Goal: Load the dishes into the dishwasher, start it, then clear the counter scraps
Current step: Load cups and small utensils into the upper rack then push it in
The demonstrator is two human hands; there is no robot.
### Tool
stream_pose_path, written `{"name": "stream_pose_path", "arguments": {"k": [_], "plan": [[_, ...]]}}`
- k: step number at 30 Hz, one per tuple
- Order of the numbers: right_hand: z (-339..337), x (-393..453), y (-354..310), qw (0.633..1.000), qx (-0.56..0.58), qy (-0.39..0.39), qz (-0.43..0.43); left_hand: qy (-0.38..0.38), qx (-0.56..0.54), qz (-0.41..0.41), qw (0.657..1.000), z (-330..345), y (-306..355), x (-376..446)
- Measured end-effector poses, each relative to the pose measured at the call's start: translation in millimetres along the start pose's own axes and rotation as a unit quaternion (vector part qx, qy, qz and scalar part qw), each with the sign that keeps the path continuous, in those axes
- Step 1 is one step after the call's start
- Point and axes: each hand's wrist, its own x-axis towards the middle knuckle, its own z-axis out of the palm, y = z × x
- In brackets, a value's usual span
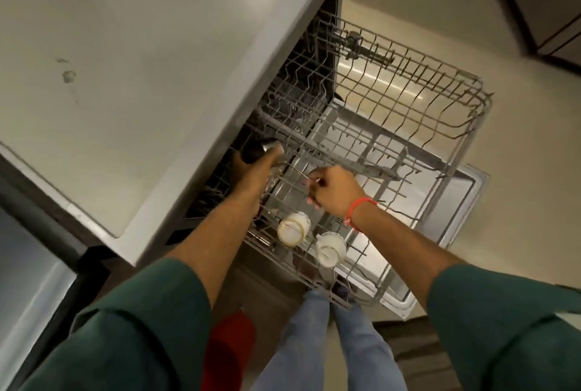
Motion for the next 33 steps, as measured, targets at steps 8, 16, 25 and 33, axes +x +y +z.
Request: {"name": "stream_pose_path", "arguments": {"k": [8, 16, 25, 33], "plan": [[10.4, 15.7, 42.4, 0.995, 0.068, 0.061, 0.042, 0.039, 0.116, 0.006, 0.992, 27.0, -17.3, 93.6], [-15.2, 15.2, 53.8, 0.987, 0.130, 0.085, 0.037, 0.058, 0.233, 0.033, 0.970, 35.9, -4.8, 88.1], [-12.9, 19.1, 49.1, 0.986, 0.140, 0.086, 0.027, 0.079, 0.314, 0.016, 0.946, 41.9, -8.3, 86.3], [-11.4, 13.4, 63.7, 0.990, 0.115, 0.075, 0.031, 0.137, 0.360, 0.032, 0.922, 57.0, -13.1, 83.3]]}}
